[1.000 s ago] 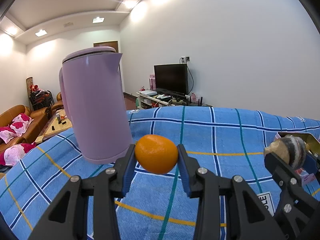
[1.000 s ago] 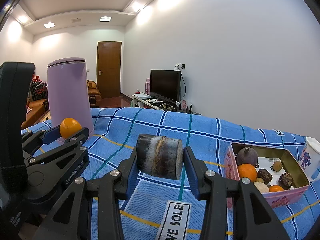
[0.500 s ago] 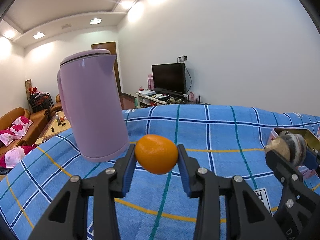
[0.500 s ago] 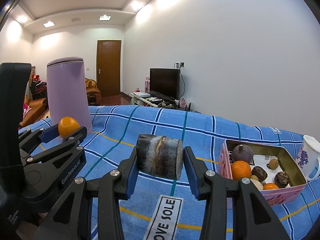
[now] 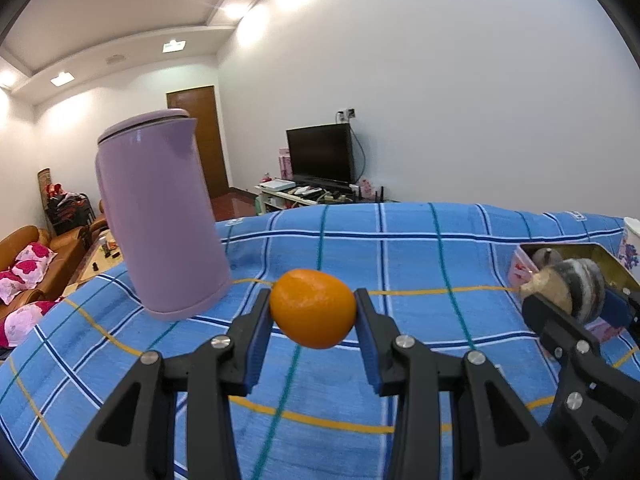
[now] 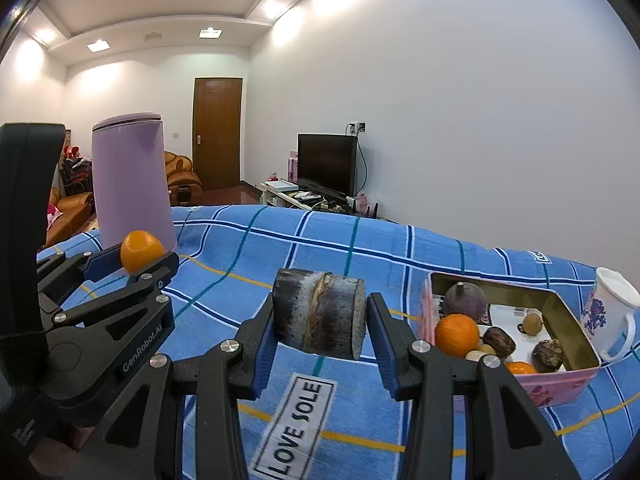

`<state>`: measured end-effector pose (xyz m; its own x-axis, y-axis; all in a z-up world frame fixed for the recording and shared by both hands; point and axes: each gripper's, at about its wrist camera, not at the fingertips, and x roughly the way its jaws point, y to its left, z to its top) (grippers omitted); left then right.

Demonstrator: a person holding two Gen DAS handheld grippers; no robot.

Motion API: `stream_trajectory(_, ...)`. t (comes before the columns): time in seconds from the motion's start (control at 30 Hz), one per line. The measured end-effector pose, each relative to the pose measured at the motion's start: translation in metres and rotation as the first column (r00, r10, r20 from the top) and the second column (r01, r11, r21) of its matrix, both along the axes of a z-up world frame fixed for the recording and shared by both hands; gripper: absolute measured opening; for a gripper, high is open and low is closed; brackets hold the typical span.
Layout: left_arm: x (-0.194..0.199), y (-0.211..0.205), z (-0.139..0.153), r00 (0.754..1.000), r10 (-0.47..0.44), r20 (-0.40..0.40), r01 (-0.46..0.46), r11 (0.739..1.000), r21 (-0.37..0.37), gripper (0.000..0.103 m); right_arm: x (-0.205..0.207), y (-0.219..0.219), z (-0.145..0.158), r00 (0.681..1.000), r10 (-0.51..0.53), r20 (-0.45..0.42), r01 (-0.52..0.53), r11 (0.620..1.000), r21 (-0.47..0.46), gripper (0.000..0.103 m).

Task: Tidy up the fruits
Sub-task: 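Carry the orange and dark cylinder over the pink tin with both tools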

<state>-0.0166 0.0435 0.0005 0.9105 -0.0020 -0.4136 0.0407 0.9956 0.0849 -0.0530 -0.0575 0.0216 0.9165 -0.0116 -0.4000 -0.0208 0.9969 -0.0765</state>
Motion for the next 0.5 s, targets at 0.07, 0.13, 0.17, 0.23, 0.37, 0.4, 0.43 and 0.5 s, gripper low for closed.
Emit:
stream_trajectory(0.07, -0.002, -0.005, 0.0, 1.0, -0.009, -0.002, 0.009, 1.0, 0.0, 0.042, -0.003, -0.005, 0.0, 1.0, -0.004, -0.001, 0.004, 1.0, -0.002, 0.045)
stream_trajectory(0.13, -0.004, -0.01, 0.0, 1.0, -0.014, -0.003, 0.014, 1.0, -0.001, 0.042, -0.005, -0.011, 0.0, 1.0, -0.01, 0.0, 0.01, 1.0, -0.006, 0.045)
stream_trajectory(0.17, -0.004, -0.013, 0.0, 1.0, -0.019, -0.004, 0.019, 1.0, -0.001, 0.042, -0.007, -0.014, 0.001, 1.0, -0.013, 0.001, 0.013, 1.0, -0.008, 0.045)
stream_trajectory(0.23, -0.006, -0.018, -0.001, 1.0, -0.028, -0.006, 0.028, 1.0, -0.002, 0.042, -0.01, -0.021, 0.001, 1.0, -0.023, 0.005, 0.023, 1.0, -0.012, 0.045)
stream_trajectory(0.37, -0.01, -0.028, -0.001, 0.999, -0.043, -0.009, 0.043, 0.999, -0.005, 0.042, -0.015, -0.032, 0.002, 0.999, -0.038, 0.012, 0.039, 0.999, -0.024, 0.045)
stream_trajectory(0.4, -0.011, -0.031, -0.001, 0.999, -0.048, -0.011, 0.048, 0.999, -0.006, 0.042, -0.016, -0.035, 0.002, 0.999, -0.04, 0.013, 0.041, 0.999, -0.027, 0.045)
stream_trajectory(0.43, -0.011, -0.033, -0.001, 0.999, -0.051, -0.013, 0.051, 0.999, -0.006, 0.042, -0.018, -0.037, 0.003, 0.999, -0.042, 0.015, 0.042, 0.999, -0.03, 0.045)
stream_trajectory(0.5, -0.013, -0.039, -0.001, 0.998, -0.061, -0.016, 0.061, 0.998, -0.008, 0.042, -0.02, -0.041, 0.003, 0.999, -0.044, 0.017, 0.045, 0.998, -0.036, 0.045)
